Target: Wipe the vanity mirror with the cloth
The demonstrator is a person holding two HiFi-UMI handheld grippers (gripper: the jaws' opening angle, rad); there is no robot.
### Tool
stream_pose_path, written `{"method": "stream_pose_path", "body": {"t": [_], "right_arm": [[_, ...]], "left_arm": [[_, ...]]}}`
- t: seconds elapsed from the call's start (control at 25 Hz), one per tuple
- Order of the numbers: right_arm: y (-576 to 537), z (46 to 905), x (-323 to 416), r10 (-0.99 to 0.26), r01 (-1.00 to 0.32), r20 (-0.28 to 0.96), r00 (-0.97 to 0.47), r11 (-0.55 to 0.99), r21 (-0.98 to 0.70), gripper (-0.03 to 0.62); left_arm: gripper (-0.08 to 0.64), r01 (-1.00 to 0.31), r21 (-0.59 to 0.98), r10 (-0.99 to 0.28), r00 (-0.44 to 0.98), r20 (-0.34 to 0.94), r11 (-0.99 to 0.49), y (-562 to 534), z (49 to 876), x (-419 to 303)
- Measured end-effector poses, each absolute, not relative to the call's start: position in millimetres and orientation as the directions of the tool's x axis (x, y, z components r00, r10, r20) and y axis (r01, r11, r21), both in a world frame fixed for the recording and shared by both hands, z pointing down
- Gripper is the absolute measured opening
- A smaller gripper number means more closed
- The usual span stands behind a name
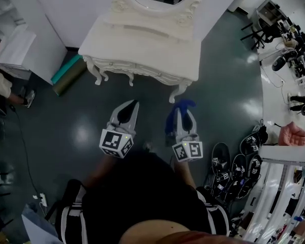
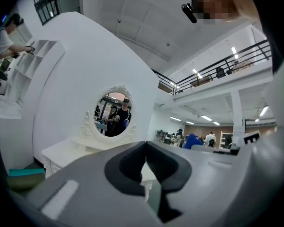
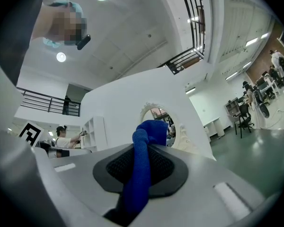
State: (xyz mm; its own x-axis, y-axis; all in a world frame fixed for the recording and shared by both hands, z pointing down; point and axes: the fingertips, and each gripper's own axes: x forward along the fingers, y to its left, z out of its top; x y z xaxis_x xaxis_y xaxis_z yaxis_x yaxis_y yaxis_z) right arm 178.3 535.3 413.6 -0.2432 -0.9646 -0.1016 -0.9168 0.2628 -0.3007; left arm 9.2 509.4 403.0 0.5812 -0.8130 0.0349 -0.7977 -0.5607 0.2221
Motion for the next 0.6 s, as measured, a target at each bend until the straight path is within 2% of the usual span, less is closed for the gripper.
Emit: {"method": "stream_pose_path", "body": {"t": [0.6], "right_arm": [[533, 423, 227, -0.951, -0.895, -0.106, -0.289, 0.308, -0.323, 0.063]], "left_arm": [[0.011, -0.83, 0.21, -0.845, 0.534, 0.035, -0.516, 508, 400, 62]]}}
